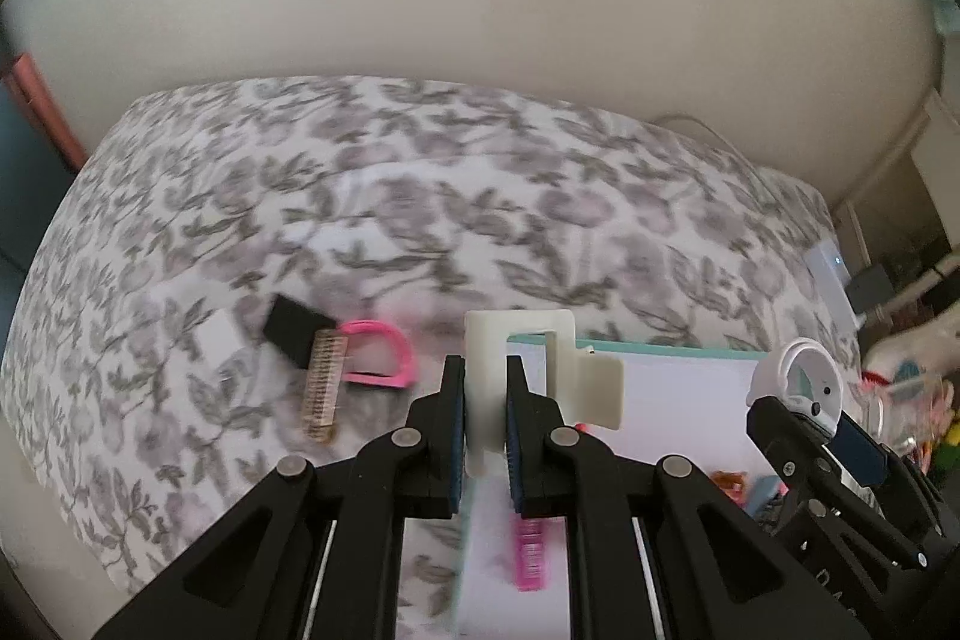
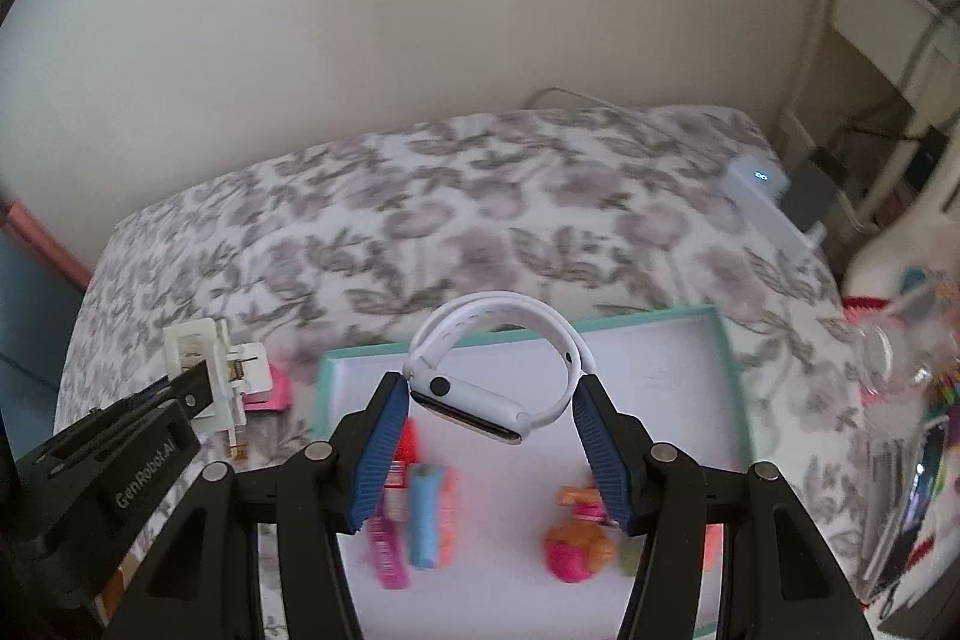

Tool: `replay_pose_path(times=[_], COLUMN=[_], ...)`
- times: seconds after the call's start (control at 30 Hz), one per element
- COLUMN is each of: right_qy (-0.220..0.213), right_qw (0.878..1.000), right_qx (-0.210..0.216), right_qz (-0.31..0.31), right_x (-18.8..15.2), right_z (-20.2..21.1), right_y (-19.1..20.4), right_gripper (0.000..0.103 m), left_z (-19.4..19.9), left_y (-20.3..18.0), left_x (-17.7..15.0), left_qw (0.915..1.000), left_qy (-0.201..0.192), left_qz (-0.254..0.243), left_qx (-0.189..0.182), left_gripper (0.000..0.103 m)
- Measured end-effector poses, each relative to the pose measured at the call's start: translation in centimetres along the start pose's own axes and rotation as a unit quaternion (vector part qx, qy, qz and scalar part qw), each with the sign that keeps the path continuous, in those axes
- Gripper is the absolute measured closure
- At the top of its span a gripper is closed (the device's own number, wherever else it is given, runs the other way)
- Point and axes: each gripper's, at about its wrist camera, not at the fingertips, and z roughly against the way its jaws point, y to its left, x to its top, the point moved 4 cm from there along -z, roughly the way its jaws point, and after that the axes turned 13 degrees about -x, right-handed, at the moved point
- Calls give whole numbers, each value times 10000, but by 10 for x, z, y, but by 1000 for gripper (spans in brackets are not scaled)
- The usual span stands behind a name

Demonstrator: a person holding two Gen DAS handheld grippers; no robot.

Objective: Organize rigid objects
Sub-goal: 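Lift the holder and white watch and carry both over the tray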

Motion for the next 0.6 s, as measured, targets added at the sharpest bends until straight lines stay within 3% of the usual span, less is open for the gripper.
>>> replay_pose_path(times=[0.27,0.6], right_qy=[128,618], right_qw=[9989,9939], right_qx=[-340,-899], right_qz=[-308,-148], right_x=[0,-12], right_z=[-11,-54], right_y=[-43,-63], right_gripper=[43,43], left_z=[-33,-80], left_y=[-48,-64], left_x=[-3,-21], left_qw=[9987,9952], left_qy=[299,776], left_qz=[-410,-591], left_qx=[-53,-96], left_gripper=[91,91])
